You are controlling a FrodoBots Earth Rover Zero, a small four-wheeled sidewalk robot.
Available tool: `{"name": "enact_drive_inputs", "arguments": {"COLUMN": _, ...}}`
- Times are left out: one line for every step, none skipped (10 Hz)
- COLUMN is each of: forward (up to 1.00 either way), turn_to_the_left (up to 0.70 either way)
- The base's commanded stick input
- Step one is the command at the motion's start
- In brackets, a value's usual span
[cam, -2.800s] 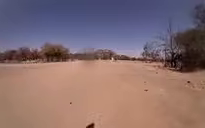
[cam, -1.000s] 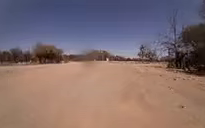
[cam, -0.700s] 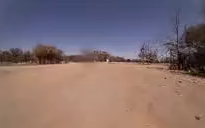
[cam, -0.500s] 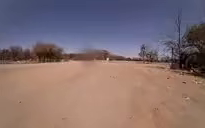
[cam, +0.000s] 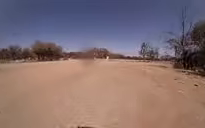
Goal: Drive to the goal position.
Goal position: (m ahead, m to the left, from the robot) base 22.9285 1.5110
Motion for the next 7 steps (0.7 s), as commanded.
{"name": "enact_drive_inputs", "arguments": {"forward": 1.00, "turn_to_the_left": 0.00}}
{"name": "enact_drive_inputs", "arguments": {"forward": 1.00, "turn_to_the_left": 0.00}}
{"name": "enact_drive_inputs", "arguments": {"forward": 1.00, "turn_to_the_left": 0.00}}
{"name": "enact_drive_inputs", "arguments": {"forward": 1.00, "turn_to_the_left": 0.00}}
{"name": "enact_drive_inputs", "arguments": {"forward": 1.00, "turn_to_the_left": 0.00}}
{"name": "enact_drive_inputs", "arguments": {"forward": 1.00, "turn_to_the_left": 0.00}}
{"name": "enact_drive_inputs", "arguments": {"forward": 1.00, "turn_to_the_left": 0.00}}
